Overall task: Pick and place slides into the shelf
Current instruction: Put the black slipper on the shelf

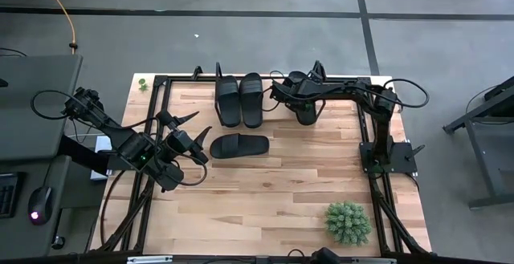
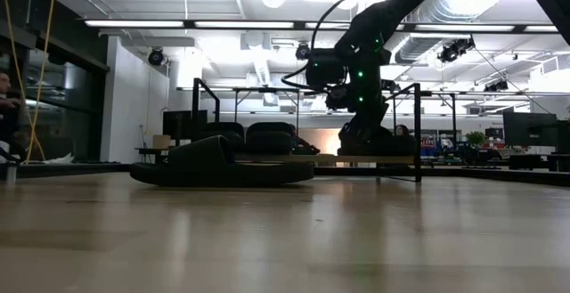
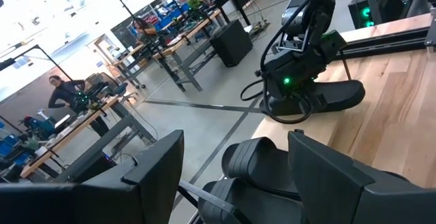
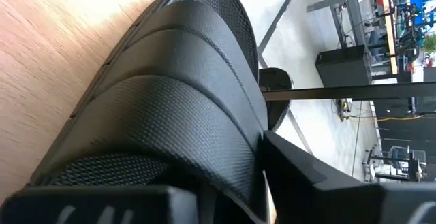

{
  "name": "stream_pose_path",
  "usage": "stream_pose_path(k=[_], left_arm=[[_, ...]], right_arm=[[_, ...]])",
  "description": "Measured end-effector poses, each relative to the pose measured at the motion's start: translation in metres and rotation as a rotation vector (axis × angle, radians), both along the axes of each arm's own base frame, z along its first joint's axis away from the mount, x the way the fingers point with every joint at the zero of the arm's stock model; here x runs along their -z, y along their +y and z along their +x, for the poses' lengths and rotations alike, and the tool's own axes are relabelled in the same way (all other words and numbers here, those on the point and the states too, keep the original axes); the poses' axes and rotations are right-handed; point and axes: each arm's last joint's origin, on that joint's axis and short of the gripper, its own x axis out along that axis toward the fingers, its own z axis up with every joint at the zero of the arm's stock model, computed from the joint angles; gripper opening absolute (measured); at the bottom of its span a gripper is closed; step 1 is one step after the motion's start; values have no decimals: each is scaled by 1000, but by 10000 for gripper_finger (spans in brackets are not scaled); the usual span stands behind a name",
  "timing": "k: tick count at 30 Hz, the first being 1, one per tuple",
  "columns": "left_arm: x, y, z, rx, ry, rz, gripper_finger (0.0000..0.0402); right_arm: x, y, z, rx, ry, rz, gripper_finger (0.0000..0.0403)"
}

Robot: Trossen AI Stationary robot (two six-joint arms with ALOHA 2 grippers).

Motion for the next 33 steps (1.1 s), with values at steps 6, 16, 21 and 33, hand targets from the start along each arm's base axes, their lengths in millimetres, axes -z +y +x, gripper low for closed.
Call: stream_pose_path(k=[6, 16, 21, 33], left_arm=[[0, 0, 0, 0, 0, 0, 246], [0, 0, 0, 0, 0, 0, 246], [0, 0, 0, 0, 0, 0, 246], [0, 0, 0, 2, 2, -2, 246]], right_arm=[[0, 0, 0, 0, 3, 3, 119], [-12, -1, 7, -12, -35, 63, 119], [-14, 0, 8, -8, -53, 94, 119], [-14, 6, -4, 58, 25, 113, 119]])
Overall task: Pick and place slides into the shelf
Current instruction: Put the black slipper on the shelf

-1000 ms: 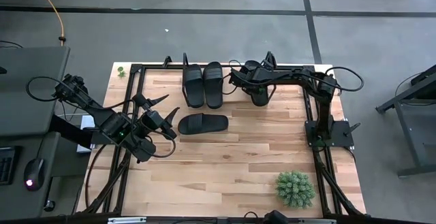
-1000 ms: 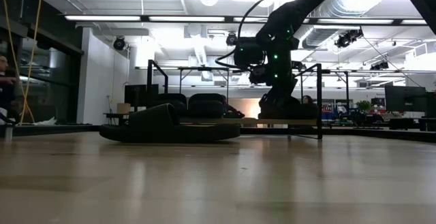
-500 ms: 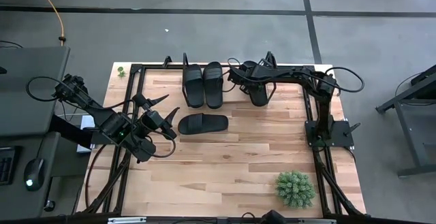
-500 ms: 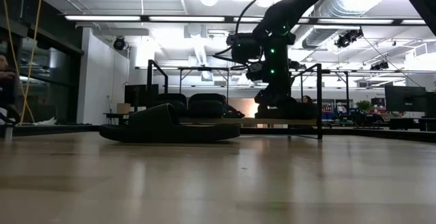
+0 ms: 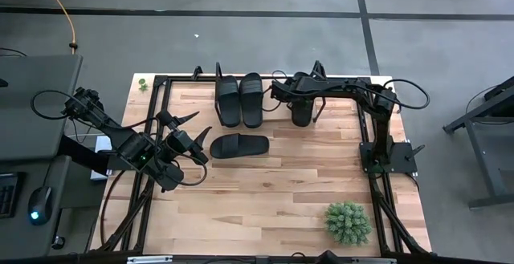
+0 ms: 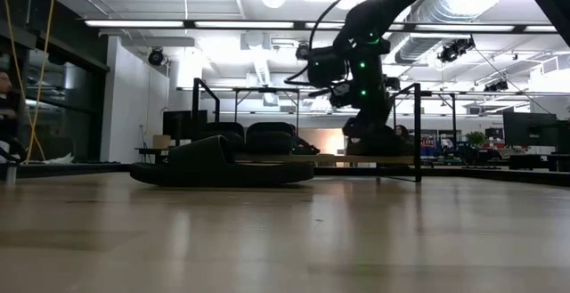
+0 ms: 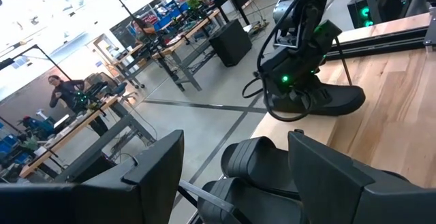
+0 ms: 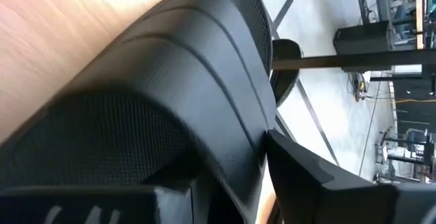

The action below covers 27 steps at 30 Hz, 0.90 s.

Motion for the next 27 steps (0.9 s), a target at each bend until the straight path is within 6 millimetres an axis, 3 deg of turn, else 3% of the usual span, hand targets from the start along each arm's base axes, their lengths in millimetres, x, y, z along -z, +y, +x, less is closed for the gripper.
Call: stream_pose_path(k=[27], left_arm=[[0, 0, 0, 2, 1, -3, 246]], right_arm=[[-1, -4, 1, -12, -7, -25, 119]])
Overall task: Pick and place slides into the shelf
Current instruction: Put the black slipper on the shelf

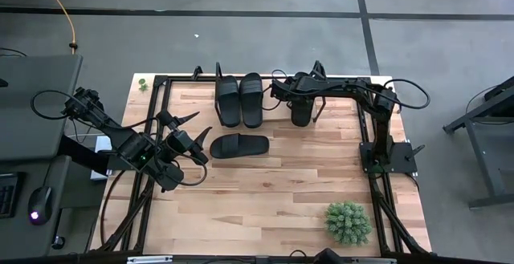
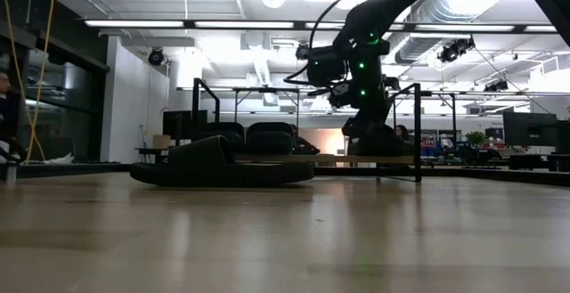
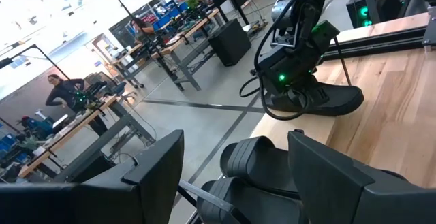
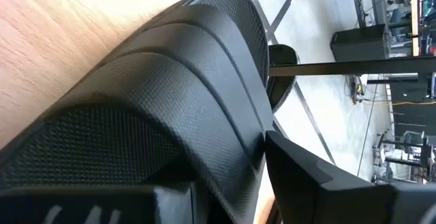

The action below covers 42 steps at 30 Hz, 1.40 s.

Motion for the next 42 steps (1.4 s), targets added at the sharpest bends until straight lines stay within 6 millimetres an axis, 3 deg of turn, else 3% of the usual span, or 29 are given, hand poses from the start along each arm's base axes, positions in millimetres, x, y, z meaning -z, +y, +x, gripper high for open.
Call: stream_pose_path(k=[12, 26, 33, 42], left_arm=[[0, 0, 0, 0, 0, 0, 246], [0, 0, 0, 0, -4, -3, 246], [-1, -1, 1, 0, -15, -8, 246], [-1, -1, 1, 1, -13, -7, 246]], right_arm=[[-1, 4, 2, -12, -20, 34, 119], [-34, 26, 2, -80, -118, 26, 119], [-41, 43, 6, -130, -153, 47, 119], [-38, 63, 20, -324, -241, 311, 119]])
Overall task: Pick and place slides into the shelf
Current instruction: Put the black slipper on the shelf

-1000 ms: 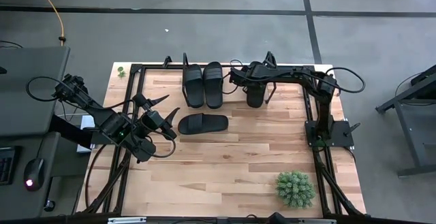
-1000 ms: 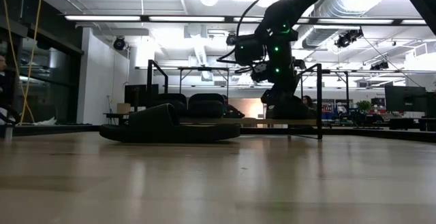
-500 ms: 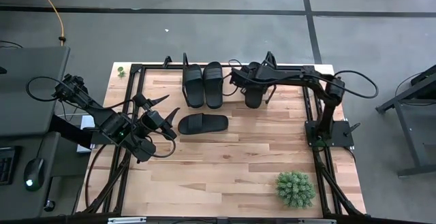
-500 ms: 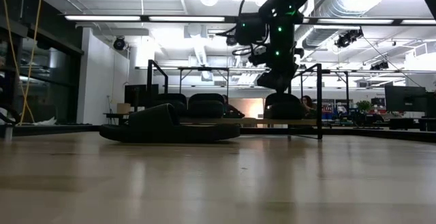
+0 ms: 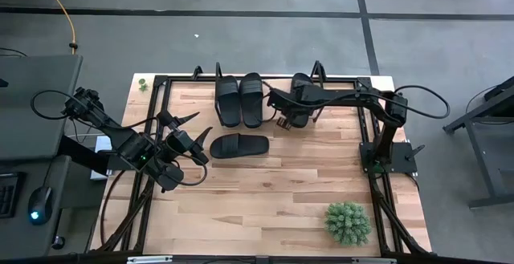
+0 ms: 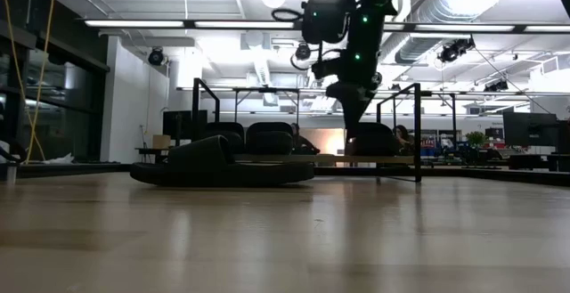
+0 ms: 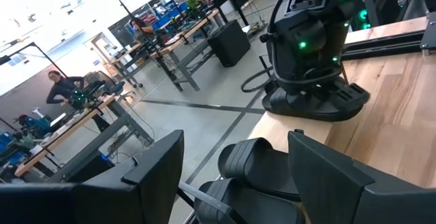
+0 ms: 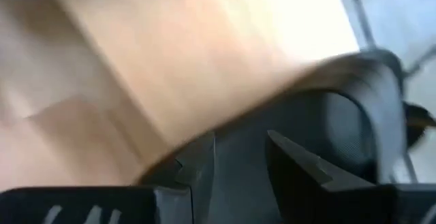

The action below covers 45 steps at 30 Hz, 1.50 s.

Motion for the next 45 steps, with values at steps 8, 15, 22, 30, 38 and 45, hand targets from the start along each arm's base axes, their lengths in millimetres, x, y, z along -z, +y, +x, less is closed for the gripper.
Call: stream_pose_path(k=[8, 15, 22, 30, 38, 45], left_arm=[[0, 0, 0, 0, 1, 0, 246], [0, 0, 0, 0, 0, 0, 246], [0, 0, 0, 0, 0, 0, 246], [0, 0, 0, 0, -2, -1, 246], [0, 0, 0, 0, -4, -2, 246], [0, 0, 0, 0, -3, -2, 246]], right_arm=[[0, 9, 9, -175, -75, 164, 119], [1, 10, 9, -190, -66, 183, 119], [3, 11, 3, -164, -15, 204, 119], [4, 12, -2, -109, 30, 200, 119], [4, 12, -8, -49, 89, 176, 119], [4, 12, -9, -36, 95, 177, 119]])
